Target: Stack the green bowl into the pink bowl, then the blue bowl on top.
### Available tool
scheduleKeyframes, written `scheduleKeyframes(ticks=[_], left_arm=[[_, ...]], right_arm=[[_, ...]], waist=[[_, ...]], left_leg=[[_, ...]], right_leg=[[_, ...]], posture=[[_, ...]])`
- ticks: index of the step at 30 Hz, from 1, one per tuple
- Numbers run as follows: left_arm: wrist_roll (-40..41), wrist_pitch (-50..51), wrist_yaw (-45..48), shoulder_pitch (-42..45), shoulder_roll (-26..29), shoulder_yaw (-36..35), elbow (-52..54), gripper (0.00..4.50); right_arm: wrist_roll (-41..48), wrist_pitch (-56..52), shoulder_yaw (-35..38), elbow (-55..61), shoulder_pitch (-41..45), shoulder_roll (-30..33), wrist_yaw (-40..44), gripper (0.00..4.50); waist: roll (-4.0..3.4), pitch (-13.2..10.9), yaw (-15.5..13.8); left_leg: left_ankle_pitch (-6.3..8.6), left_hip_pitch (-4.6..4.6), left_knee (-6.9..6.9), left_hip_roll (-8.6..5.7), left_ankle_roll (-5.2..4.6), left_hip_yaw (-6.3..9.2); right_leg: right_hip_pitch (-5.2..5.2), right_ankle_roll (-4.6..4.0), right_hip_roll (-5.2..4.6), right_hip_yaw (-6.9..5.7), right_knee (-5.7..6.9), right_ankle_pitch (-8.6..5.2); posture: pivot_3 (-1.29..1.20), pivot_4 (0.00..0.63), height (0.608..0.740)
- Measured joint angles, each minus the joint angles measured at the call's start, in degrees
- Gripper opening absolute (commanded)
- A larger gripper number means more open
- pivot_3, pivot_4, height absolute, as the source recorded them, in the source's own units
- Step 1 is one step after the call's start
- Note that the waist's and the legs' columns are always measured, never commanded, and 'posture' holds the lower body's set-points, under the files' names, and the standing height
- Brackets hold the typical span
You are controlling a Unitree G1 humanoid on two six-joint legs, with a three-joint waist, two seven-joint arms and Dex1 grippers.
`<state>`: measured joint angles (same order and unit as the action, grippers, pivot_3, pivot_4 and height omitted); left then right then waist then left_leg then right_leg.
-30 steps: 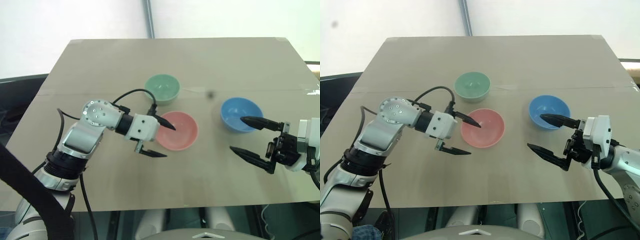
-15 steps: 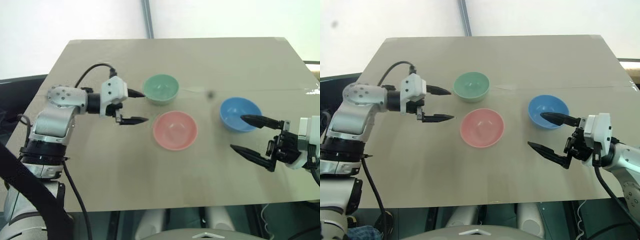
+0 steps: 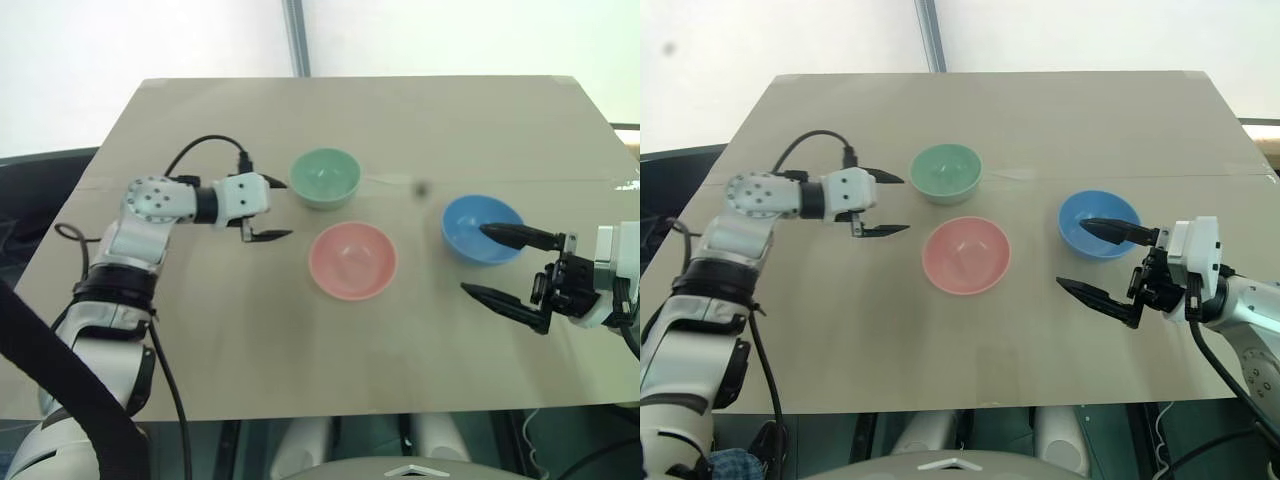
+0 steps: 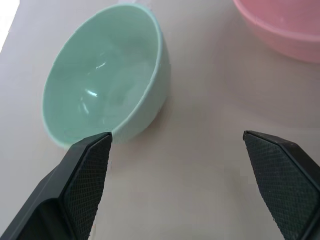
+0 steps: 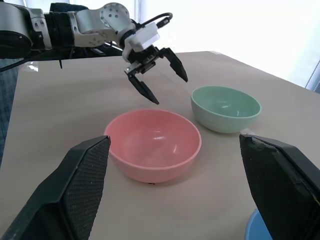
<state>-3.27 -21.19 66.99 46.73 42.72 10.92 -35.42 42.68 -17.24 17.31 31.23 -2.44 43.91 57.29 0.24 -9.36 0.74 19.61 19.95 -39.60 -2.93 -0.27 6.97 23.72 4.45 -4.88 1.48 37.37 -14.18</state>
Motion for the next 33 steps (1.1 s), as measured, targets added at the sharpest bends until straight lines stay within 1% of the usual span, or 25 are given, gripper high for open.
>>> scheduleKeyframes(ticks=[4,8,12,15,23,27,28,30,33], left_arm=[[-3.07,-5.83,-1.28,4.69,-3.21,1.74,-8.73,4.45],[-5.68,-9.68,-2.56,8.15,-5.04,3.06,-15.69,4.45],[-7.23,-11.89,-3.42,9.46,-6.33,3.60,-19.39,4.45],[-8.72,-14.06,-3.71,10.40,-7.32,4.54,-22.19,4.45],[-10.37,-15.93,-4.69,12.00,-8.67,5.00,-25.72,4.45],[-11.14,-16.18,-5.28,12.65,-9.09,5.08,-26.64,4.45],[-11.21,-16.31,-5.63,12.77,-9.35,5.09,-26.77,4.22],[-11.58,-16.73,-6.23,13.12,-9.77,5.36,-27.52,3.63],[-12.71,-16.90,-7.38,13.77,-10.10,5.53,-28.60,2.04]], right_arm=[[0.04,-0.02,0.12,0.19,-0.50,0.00,-0.21,4.50],[0.49,-0.22,1.13,0.99,-1.04,-0.01,-1.09,4.50],[0.74,-0.34,1.86,1.35,-0.68,-0.01,-2.70,4.50],[0.79,-2.38,3.06,1.41,-0.65,0.06,-5.39,4.50],[0.46,-6.23,4.96,1.45,-1.74,0.81,-9.43,4.50],[0.43,-6.59,5.61,1.45,-1.74,0.82,-10.18,4.50],[0.41,-6.61,5.64,1.45,-1.74,0.82,-10.22,4.50],[0.36,-6.62,5.64,1.45,-1.74,0.82,-10.30,4.50],[0.26,-6.60,5.64,1.45,-1.74,0.81,-10.33,4.50]], waist=[[0.01,-0.01,0.12],[0.01,-0.01,0.19],[0.02,-0.01,0.20],[0.03,-0.02,0.14],[0.05,-0.03,0.12],[0.05,-0.03,0.15],[0.05,-0.03,0.14],[0.06,-0.03,0.13],[0.07,-0.04,0.15]], left_leg=[[0.00,0.01,-0.04,-0.01,0.00,-0.03],[0.00,0.02,-0.09,-0.02,0.00,-0.07],[0.00,0.05,-0.22,-0.03,0.00,-0.05],[0.01,0.10,-0.41,-0.04,-0.01,-0.05],[0.01,0.11,-0.64,-0.06,-0.02,-0.06],[0.01,0.11,-0.64,-0.06,-0.02,-0.06],[0.01,0.11,-0.65,-0.07,-0.02,-0.06],[0.01,0.11,-0.65,-0.07,-0.02,-0.06],[0.01,0.11,-0.65,-0.07,-0.02,-0.07]], right_leg=[[0.00,0.00,0.00,0.00,0.02,0.00],[0.00,0.00,0.01,-0.02,0.07,0.00],[0.00,0.01,0.01,-0.04,0.15,0.00],[0.00,0.01,0.01,-0.05,0.31,0.00],[-0.01,0.02,0.01,-0.05,0.54,0.00],[-0.01,0.02,0.01,-0.05,0.54,0.00],[-0.01,0.02,0.01,-0.05,0.54,0.00],[-0.01,0.02,0.01,-0.05,0.54,0.00],[-0.01,0.02,0.01,-0.05,0.54,0.00]], posture=[[0.00,0.150,0.740],[0.00,0.150,0.740],[0.00,0.150,0.740],[0.00,0.150,0.740],[0.00,0.150,0.740],[0.00,0.150,0.740],[0.00,0.150,0.740],[0.00,0.150,0.740],[0.00,0.150,0.740]])
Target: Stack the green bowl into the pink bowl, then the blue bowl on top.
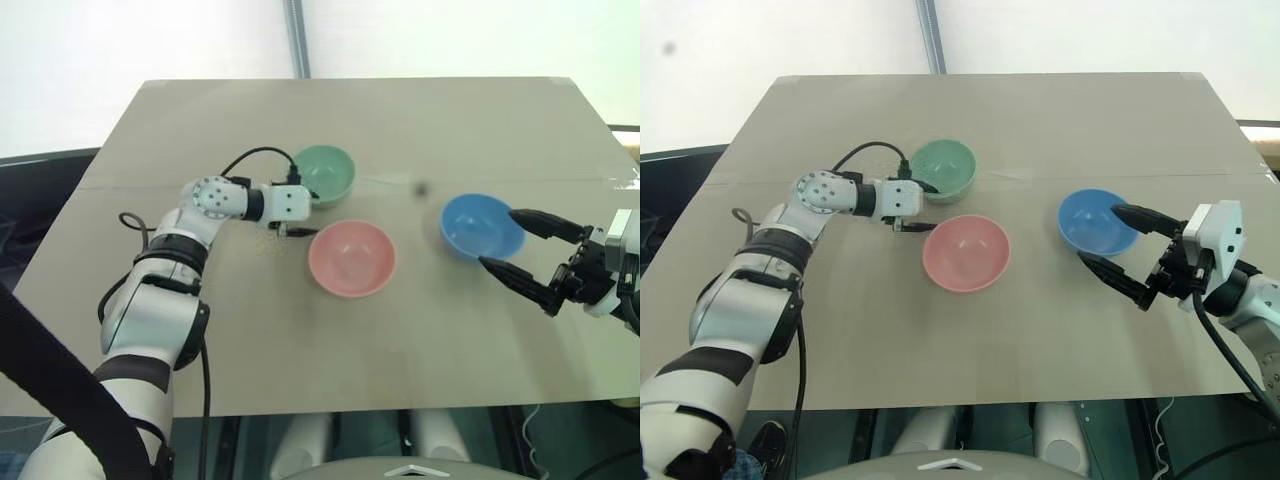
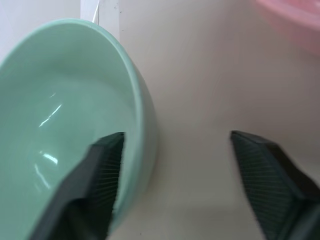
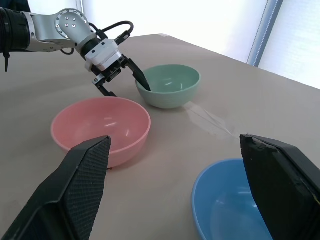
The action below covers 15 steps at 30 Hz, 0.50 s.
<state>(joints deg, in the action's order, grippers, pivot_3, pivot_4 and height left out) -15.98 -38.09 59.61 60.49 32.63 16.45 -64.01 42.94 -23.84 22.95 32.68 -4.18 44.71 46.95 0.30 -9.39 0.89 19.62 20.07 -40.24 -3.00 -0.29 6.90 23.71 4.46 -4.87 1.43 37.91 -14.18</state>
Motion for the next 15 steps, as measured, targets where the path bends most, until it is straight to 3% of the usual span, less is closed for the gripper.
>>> scheduleKeyframes(ticks=[4,15], left_arm=[[-1.10,-0.09,-1.40,1.14,-0.32,0.23,-1.43,0.09],[-2.32,-4.37,0.04,3.41,-0.19,1.61,-0.96,0.03]], right_arm=[[-0.34,0.15,-0.01,0.00,0.06,-0.01,0.01,4.50],[-1.20,0.49,-0.01,-0.01,0.12,-0.25,0.23,4.50]], waist=[[0.00,0.00,0.01],[0.08,-0.05,-0.03]], left_leg=[[0.00,0.00,0.00,0.00,0.00,0.00],[0.00,0.08,-0.02,0.00,0.00,0.00]], right_leg=[[0.00,0.00,0.00,0.00,0.00,0.00],[0.01,0.00,0.00,-0.06,-0.03,0.00]], posture=[[0.00,0.150,0.740],[0.00,0.150,0.740]])
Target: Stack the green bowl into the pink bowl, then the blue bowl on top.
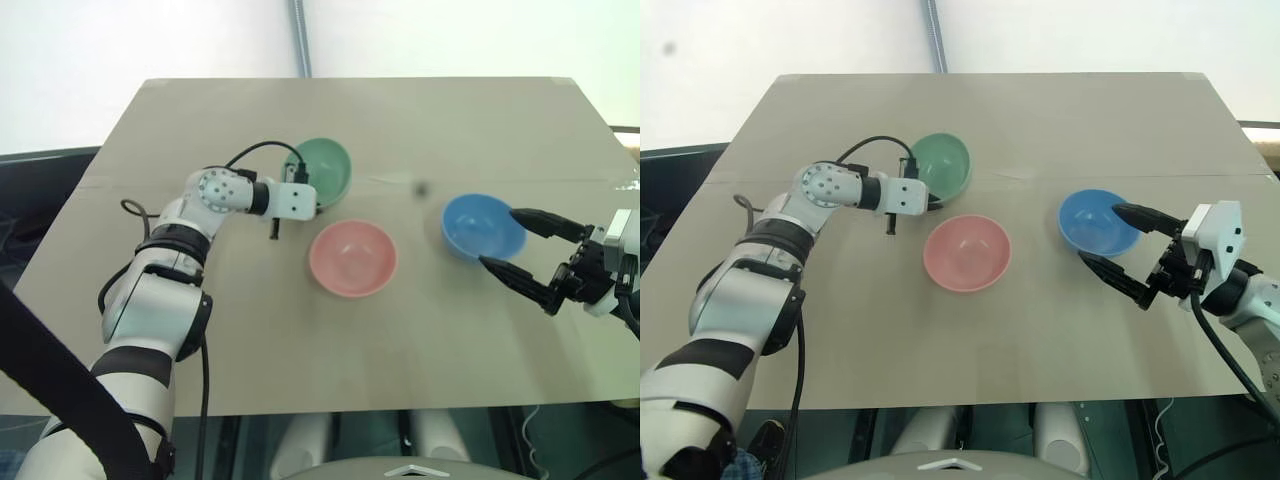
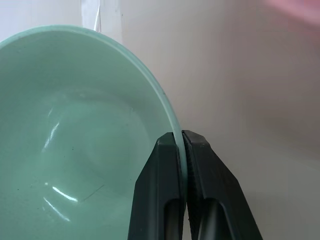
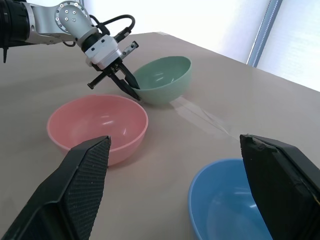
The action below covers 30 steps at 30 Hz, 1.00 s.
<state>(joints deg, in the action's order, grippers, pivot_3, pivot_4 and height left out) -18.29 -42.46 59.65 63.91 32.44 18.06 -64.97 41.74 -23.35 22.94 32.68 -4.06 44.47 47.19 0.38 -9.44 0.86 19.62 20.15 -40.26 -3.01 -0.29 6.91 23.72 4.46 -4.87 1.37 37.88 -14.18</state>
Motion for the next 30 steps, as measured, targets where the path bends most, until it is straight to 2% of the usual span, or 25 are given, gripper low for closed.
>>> scheduleKeyframes(ticks=[1,3,7,9,15,20,27,29,30], left_arm=[[4.12,-0.46,4.73,1.05,-0.32,-0.77,4.58,0.03],[5.55,-0.08,6.21,1.16,-0.20,-1.23,6.19,0.03],[18.05,6.30,17.92,-2.87,0.39,-1.76,28.16,0.03],[23.39,11.87,22.61,-5.60,2.59,-1.73,39.18,0.03],[32.68,25.47,30.85,-12.75,9.58,-0.26,59.46,0.03],[33.67,26.86,32.62,-14.40,16.54,3.54,63.00,0.03],[30.63,22.33,32.62,-14.39,17.45,5.49,59.67,0.03],[30.62,22.07,32.62,-14.39,17.45,5.84,59.44,0.72],[30.71,21.95,32.62,-14.39,17.59,6.38,59.43,0.87]], right_arm=[[0.01,0.22,0.00,0.01,-0.07,-0.07,0.15,4.50],[0.03,0.24,0.01,0.02,-0.07,-0.07,0.21,4.50],[0.07,0.32,0.16,0.09,-0.56,-0.13,0.91,4.50],[0.05,0.52,0.23,0.16,-0.67,-0.33,1.10,4.50],[-0.09,1.17,0.19,0.12,-0.80,-0.58,1.17,4.50],[-0.30,1.29,0.10,0.10,-0.68,-0.85,1.16,4.50],[-0.36,1.34,0.10,0.11,-0.78,-1.30,1.11,4.50],[-0.41,1.35,0.10,0.11,-0.78,-1.36,1.11,4.50],[-0.48,1.37,0.10,0.11,-0.78,-1.38,1.11,4.50]], waist=[[0.01,-0.01,-0.06],[0.01,0.00,-0.03],[0.00,0.00,0.12],[-0.03,0.01,0.61],[-0.04,0.02,1.33],[-0.04,0.02,1.22],[-0.04,0.01,1.13],[-0.04,0.01,1.15],[-0.04,0.01,1.15]], left_leg=[[0.00,0.10,-0.04,0.00,0.00,0.04],[0.00,0.14,-0.06,-0.01,0.00,0.05],[0.00,0.53,-0.14,0.03,0.01,0.35],[0.00,0.54,-0.11,0.05,0.01,0.33],[-0.01,0.46,-0.13,0.05,0.02,0.32],[-0.01,0.42,-0.14,0.04,0.01,0.34],[-0.01,0.44,-0.14,0.01,0.01,0.33],[-0.01,0.44,-0.15,0.01,0.01,0.34],[-0.01,0.43,-0.15,0.01,0.01,0.33]], right_leg=[[0.03,0.00,-0.01,-0.08,-0.02,0.00],[0.07,0.00,-0.02,-0.10,-0.03,0.00],[0.45,0.00,-0.04,-0.09,0.00,0.00],[0.50,-0.01,-0.03,-0.04,0.01,0.00],[0.46,-0.01,-0.01,-0.02,0.09,0.00],[0.40,-0.01,0.01,-0.05,0.08,0.00],[0.35,-0.01,0.01,-0.10,0.02,0.00],[0.35,-0.01,0.01,-0.09,0.02,0.00],[0.35,-0.01,0.01,-0.09,0.02,0.00]], posture=[[0.00,0.150,0.740],[0.00,0.150,0.740],[0.00,0.150,0.740],[0.00,0.150,0.740],[0.00,0.150,0.740],[0.00,0.150,0.740],[0.00,0.150,0.740],[0.00,0.150,0.740],[0.00,0.150,0.740]])
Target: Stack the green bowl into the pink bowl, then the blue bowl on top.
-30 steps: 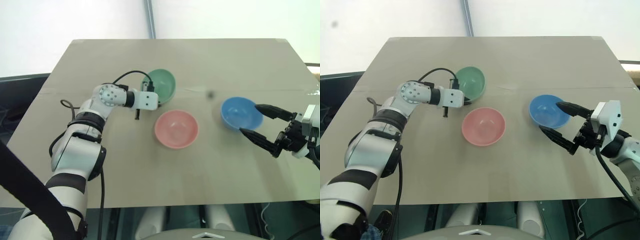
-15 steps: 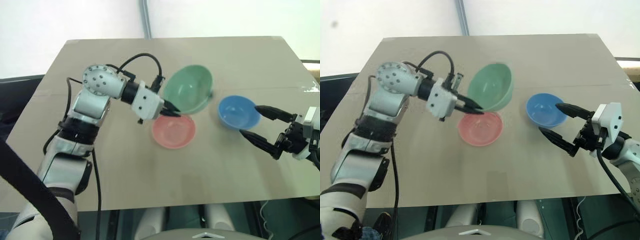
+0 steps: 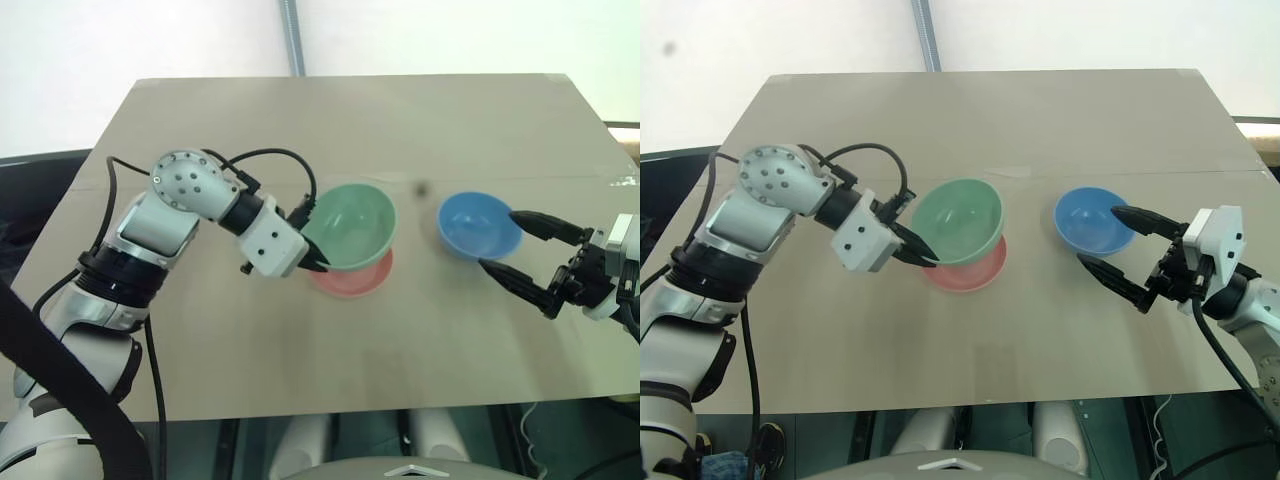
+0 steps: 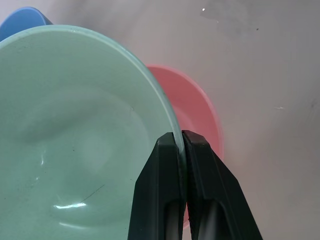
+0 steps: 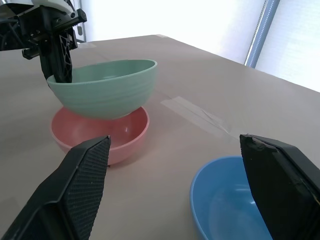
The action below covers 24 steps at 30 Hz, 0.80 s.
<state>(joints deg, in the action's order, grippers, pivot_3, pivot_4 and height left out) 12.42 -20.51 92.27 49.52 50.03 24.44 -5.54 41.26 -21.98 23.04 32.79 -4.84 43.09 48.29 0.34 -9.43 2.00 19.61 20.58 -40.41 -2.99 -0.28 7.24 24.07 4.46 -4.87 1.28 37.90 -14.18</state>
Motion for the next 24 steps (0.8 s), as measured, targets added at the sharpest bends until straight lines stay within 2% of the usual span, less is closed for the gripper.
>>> scheduleKeyframes(ticks=[2,4,7,13,19,21,24], left_arm=[[0.01,-0.70,0.00,0.00,0.15,0.93,-0.16,1.91],[0.13,-1.07,0.00,-0.01,0.17,0.95,-0.16,2.76],[0.37,-1.10,0.00,-0.06,-0.25,0.75,-0.19,3.78],[1.14,0.24,0.00,-0.19,-1.30,0.28,-2.16,3.78],[10.82,22.61,-3.56,2.88,-2.68,-9.40,-3.52,3.78],[14.60,31.50,-4.57,1.77,-1.54,-13.48,-3.77,3.78],[17.08,38.77,-5.89,-0.42,-0.61,-16.78,-4.50,3.78]], right_arm=[[-0.15,0.03,0.00,0.00,0.00,-0.04,0.00,4.50],[-0.21,0.07,0.00,0.00,0.01,-0.07,0.00,4.50],[-0.30,0.10,0.00,0.00,0.01,-0.13,0.00,4.50],[-0.31,0.10,-0.02,0.00,0.07,-0.19,0.00,4.50],[-0.32,0.10,-0.01,0.00,-0.05,-0.16,0.25,4.50],[-0.54,0.11,0.10,-0.10,-0.75,-0.06,0.68,4.50],[-0.84,0.12,0.12,-0.25,-0.97,0.27,1.23,4.50]], waist=[[0.00,0.00,0.00],[0.00,0.00,0.00],[0.00,0.00,0.00],[0.00,0.00,0.12],[0.01,-0.01,0.29],[-0.01,0.00,0.56],[0.00,-0.01,0.43]], left_leg=[[0.00,0.00,0.00,0.00,0.00,0.00],[0.00,0.00,0.00,0.00,0.00,0.00],[0.00,0.00,0.00,0.00,0.00,0.00],[0.00,0.00,0.00,0.00,0.00,-0.03],[0.00,-0.01,-0.04,0.00,-0.01,0.05],[0.00,-0.04,-0.02,0.01,-0.01,0.04],[0.00,-0.04,-0.03,0.02,0.00,0.08]], right_leg=[[0.00,0.00,0.00,0.00,0.01,0.00],[0.00,0.00,0.00,0.00,0.01,0.00],[0.00,0.00,0.00,0.00,0.01,0.00],[0.00,0.00,0.01,-0.01,0.02,0.00],[-0.01,0.01,0.01,-0.04,0.04,-0.01],[0.00,0.01,0.02,0.01,0.06,-0.01],[-0.01,0.00,0.02,-0.01,0.06,0.00]], posture=[[0.00,0.150,0.740],[0.00,0.150,0.740],[0.00,0.150,0.740],[0.00,0.150,0.740],[0.00,0.150,0.740],[0.00,0.150,0.740],[0.00,0.150,0.740]])
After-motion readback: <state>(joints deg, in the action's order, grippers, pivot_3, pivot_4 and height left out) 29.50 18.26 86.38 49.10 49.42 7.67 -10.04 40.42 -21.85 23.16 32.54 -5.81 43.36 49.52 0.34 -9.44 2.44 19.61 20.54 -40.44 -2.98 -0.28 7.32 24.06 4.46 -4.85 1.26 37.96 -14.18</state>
